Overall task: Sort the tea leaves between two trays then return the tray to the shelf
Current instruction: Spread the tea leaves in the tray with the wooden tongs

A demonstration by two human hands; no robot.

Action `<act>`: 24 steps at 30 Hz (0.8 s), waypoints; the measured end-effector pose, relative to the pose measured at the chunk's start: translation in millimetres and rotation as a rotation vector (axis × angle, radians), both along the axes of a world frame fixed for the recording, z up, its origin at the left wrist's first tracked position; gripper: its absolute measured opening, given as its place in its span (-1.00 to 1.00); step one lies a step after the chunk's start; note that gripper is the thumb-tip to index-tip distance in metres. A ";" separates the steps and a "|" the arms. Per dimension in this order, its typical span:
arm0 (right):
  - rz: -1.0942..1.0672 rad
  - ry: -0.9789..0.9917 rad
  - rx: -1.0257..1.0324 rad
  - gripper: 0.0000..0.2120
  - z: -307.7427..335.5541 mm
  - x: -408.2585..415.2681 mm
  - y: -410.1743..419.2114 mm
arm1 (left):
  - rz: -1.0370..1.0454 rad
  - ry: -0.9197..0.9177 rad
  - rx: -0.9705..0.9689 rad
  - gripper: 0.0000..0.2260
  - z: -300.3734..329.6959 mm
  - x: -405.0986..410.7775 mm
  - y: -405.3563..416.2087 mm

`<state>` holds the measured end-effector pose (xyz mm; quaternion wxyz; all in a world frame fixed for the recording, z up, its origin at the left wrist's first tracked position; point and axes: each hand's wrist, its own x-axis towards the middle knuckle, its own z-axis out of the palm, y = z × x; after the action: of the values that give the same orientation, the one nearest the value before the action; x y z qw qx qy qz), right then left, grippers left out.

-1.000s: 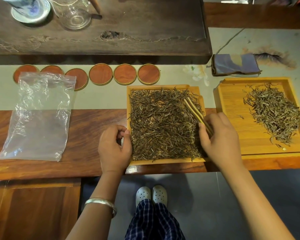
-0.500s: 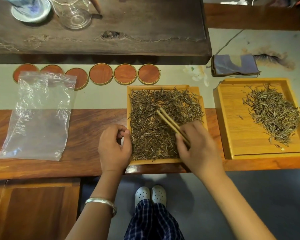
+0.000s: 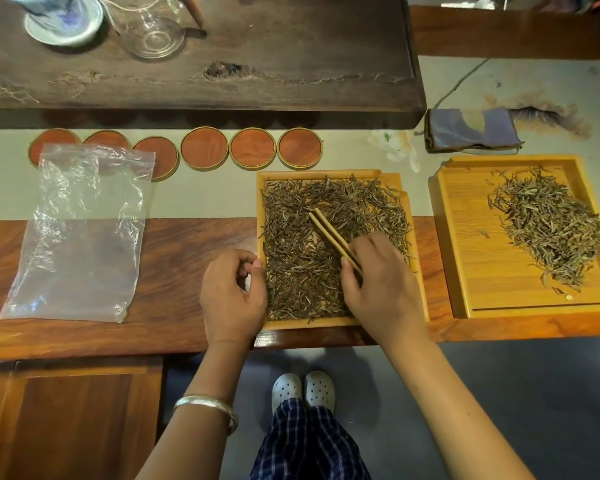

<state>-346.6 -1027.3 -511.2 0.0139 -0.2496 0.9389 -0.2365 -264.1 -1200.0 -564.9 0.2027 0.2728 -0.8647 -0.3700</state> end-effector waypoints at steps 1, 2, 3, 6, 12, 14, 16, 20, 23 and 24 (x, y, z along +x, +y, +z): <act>-0.008 -0.001 0.002 -0.91 -0.8 0.3 1.4 | 0.001 0.001 0.001 -0.90 0.3 0.3 0.0; -0.016 0.002 -0.001 -0.90 -1.2 0.9 2.6 | 0.002 0.001 0.001 -0.90 0.4 0.3 0.0; -0.022 0.008 -0.009 -0.90 -1.2 1.4 3.2 | 0.003 0.001 0.001 -0.90 0.6 0.4 0.0; -0.030 0.029 -0.050 -0.91 0.6 0.0 -2.9 | 0.008 -0.009 0.006 -0.91 0.4 -0.5 0.2; 0.046 -0.011 -0.040 -0.95 -1.3 0.7 -17.5 | 0.018 -0.014 0.000 -0.96 1.1 -0.4 1.2; 0.010 -0.014 -0.047 -0.94 -2.0 5.3 -11.5 | 0.015 -0.012 -0.001 -0.96 1.6 -0.7 1.2; -0.028 0.002 -0.053 -0.94 -1.2 9.9 -6.8 | 0.015 -0.010 -0.001 -0.97 1.7 -1.3 0.9; -0.006 -0.042 -0.024 -0.93 -3.2 17.7 -5.0 | 0.021 -0.013 0.003 -0.97 2.3 -1.8 1.4; -0.036 -0.044 -0.024 -0.91 -2.6 20.0 0.5 | 0.024 -0.015 0.008 -0.97 3.4 -1.4 1.7; -0.037 -0.042 -0.049 -0.91 -1.6 20.7 3.6 | 0.026 -0.015 0.007 -0.97 3.6 -1.2 1.7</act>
<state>-326.0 -1023.7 -512.8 0.0232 -0.2272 0.9368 -0.2650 -265.3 -1198.3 -561.4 0.2001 0.2873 -0.8612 -0.3684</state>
